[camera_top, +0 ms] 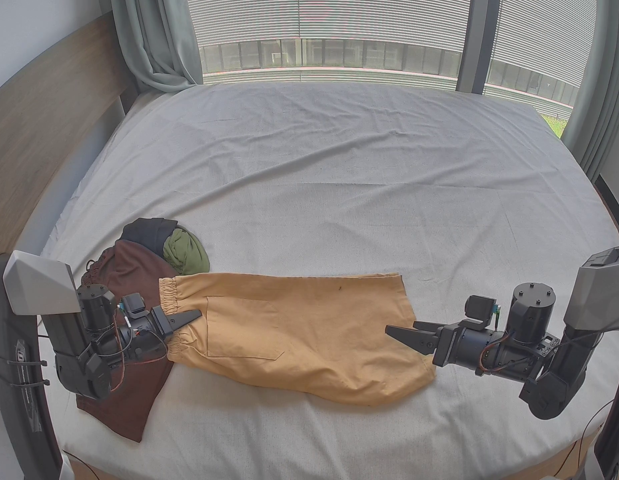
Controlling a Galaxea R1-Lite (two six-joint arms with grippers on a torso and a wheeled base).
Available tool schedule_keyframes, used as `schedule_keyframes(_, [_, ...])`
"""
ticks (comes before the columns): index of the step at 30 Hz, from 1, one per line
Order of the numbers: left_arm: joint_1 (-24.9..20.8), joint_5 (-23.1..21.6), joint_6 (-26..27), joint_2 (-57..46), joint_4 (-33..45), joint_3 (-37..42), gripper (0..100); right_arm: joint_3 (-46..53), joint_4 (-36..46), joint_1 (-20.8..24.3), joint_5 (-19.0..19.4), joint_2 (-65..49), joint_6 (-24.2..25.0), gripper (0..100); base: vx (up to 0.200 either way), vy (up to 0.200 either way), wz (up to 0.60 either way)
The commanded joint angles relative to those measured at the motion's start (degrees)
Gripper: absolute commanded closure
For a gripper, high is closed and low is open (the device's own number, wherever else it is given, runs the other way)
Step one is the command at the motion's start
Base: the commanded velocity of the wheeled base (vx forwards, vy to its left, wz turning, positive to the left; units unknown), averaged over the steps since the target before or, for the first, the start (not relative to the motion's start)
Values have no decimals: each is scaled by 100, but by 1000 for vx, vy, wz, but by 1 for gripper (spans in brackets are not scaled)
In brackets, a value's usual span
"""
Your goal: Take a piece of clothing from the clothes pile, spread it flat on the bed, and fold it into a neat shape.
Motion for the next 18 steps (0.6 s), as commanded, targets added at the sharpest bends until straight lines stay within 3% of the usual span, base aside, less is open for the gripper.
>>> schedule_keyframes(1, [140,-62,-29,-10,-6,-8,100,8,-1,4,1,46,-43,0,0,0,0])
schedule_keyframes(10, [60,-114,-223,-291,-6,27,100,-1,-1,-5,10,90,-113,0,0,0,0])
schedule_keyframes(18, [-502,-9,-205,-379,-6,-96,100,-10,-1,-31,10,55,-113,0,0,0,0])
